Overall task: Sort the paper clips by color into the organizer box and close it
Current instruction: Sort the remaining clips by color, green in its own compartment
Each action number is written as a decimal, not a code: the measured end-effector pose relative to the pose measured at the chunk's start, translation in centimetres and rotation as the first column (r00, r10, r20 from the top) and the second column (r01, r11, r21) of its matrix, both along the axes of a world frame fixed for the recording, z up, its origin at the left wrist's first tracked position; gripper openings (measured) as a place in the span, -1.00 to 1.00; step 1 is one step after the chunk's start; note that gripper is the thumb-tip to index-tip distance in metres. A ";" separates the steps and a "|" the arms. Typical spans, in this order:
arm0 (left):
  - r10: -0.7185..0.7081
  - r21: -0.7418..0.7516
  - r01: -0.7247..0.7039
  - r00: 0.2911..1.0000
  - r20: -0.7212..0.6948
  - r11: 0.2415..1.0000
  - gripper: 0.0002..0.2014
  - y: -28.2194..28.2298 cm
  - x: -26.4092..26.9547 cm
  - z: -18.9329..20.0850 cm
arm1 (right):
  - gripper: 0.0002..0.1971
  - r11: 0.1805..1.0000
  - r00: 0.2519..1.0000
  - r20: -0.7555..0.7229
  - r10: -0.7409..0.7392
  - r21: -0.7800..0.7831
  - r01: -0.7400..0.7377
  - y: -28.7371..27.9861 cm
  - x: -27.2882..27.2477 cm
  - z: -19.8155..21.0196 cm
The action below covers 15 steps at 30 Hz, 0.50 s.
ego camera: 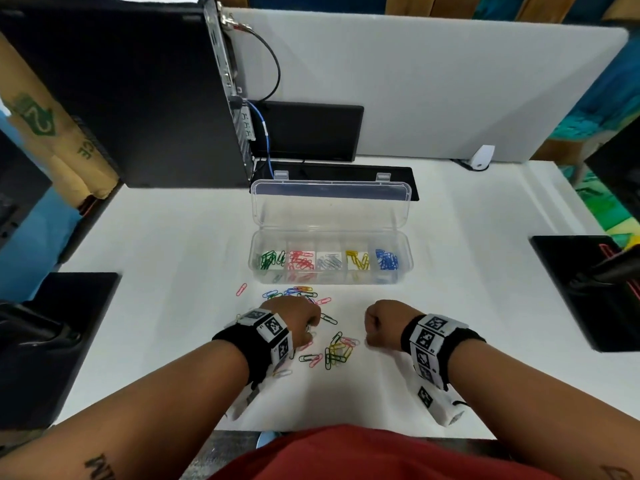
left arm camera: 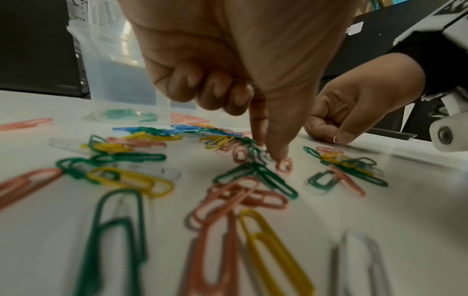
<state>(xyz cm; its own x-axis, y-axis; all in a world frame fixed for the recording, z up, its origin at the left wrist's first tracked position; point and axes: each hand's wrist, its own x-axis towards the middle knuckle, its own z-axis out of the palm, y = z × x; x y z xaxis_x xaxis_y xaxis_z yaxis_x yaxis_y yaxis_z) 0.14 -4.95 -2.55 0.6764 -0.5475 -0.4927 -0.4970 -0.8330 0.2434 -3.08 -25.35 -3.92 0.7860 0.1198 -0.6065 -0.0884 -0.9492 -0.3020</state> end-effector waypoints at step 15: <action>0.033 -0.008 -0.033 0.999 0.021 0.999 -0.86 0.1 0.4 -1.0 | -0.82 0.879 0.928 -0.185 -0.323 0.304 0.367 0.1 -1.0 1.4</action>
